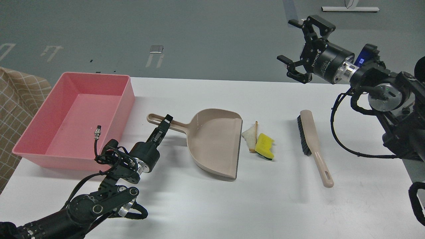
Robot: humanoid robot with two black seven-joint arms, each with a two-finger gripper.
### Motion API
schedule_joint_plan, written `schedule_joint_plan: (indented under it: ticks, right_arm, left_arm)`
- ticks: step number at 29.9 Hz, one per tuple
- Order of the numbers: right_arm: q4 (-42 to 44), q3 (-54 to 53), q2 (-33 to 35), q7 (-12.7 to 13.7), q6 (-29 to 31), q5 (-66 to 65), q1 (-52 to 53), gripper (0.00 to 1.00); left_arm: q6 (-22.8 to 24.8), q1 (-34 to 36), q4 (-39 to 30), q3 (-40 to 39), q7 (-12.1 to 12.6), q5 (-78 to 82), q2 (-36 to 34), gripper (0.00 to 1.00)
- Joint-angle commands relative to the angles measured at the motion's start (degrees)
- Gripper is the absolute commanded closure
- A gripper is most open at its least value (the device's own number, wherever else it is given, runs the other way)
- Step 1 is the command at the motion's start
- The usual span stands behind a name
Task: Sweep and dump garbage into bin
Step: 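Move the right gripper down toward the wooden brush handle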
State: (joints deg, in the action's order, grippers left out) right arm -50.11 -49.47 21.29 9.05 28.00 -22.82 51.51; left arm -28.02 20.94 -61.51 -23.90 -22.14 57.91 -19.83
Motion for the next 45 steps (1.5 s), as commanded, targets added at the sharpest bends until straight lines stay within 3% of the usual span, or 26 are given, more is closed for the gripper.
schedule_joint_plan:
  ticks: [1, 6, 16, 26, 34, 40, 45]
  right_arm:
    - [-0.2, 6.7, 3.2, 0.0, 0.0, 0.0, 2.9, 0.00]
    - [-1.3, 20.0, 7.6, 0.1, 0.0, 0.0, 8.9, 0.00]
    - [-6.5, 34.5, 14.6, 0.4, 0.0, -3.5, 14.8, 0.01]
    - [-11.1, 35.5, 16.8, 0.3, 0.0, -20.1, 16.6, 0.02]
    - [-20.5, 35.9, 21.3, 0.7, 0.0, -32.1, 15.9, 0.03]
    - [-26.5, 40.3, 24.5, 3.3, 0.0, -33.0, 15.9, 0.03]
    - [-33.1, 44.2, 29.2, 3.3, 0.0, -33.2, 15.9, 0.04]
  left_arm:
    - [0.0, 0.2, 0.0, 0.4, 0.0, 0.0, -0.5, 1.00]
    - [0.0, 0.3, 0.0, 0.4, 0.0, 0.0, -0.7, 1.00]
    - [0.0, 0.3, 0.0, 0.4, 0.0, 0.1, -1.5, 1.00]
    - [0.0, 0.6, 0.0, 0.8, 0.0, 0.1, -1.5, 1.00]
    - [0.0, 0.6, 0.0, 0.8, 0.0, 0.1, -1.6, 1.00]
    - [0.0, 1.1, 0.0, 0.8, 0.0, 0.1, -1.7, 1.00]
    - [0.0, 1.6, 0.0, 0.9, 0.0, 0.1, -1.8, 1.00]
